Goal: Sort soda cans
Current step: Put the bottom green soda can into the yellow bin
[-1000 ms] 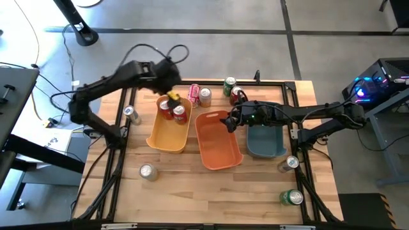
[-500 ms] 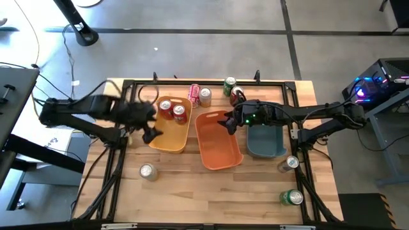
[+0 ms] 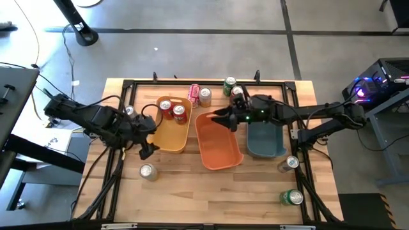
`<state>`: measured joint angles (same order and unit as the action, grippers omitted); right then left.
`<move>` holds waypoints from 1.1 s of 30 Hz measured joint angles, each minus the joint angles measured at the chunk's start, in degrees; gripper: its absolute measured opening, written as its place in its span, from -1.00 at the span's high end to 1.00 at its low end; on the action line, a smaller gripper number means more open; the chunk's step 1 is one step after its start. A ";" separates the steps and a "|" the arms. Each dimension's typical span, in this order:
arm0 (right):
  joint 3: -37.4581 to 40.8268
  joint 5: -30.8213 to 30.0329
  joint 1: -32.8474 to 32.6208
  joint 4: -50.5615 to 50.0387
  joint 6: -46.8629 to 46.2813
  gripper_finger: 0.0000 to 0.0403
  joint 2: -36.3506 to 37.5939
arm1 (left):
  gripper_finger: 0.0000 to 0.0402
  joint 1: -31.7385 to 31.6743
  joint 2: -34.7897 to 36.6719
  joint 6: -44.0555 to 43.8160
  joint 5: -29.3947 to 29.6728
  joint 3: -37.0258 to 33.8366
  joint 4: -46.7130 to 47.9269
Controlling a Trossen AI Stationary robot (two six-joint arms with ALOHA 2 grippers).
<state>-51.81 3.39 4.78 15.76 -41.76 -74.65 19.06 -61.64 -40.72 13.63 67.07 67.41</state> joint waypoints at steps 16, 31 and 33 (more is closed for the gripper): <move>-0.02 -26.10 -14.86 4.66 -12.29 -0.47 0.00 | -0.75 13.95 8.97 10.34 2.60 -1.76 2.88; -0.02 -21.17 -17.71 4.67 -17.72 -0.47 -0.02 | -0.75 18.25 12.06 -0.98 6.71 -15.74 -14.29; -0.02 -19.79 -17.71 4.68 -16.79 -0.47 -0.02 | -0.75 17.28 11.49 -0.79 6.98 -15.76 -16.09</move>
<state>-51.83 -16.40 -12.93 20.45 -58.55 -74.67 36.35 -50.14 -41.51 20.61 51.32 51.32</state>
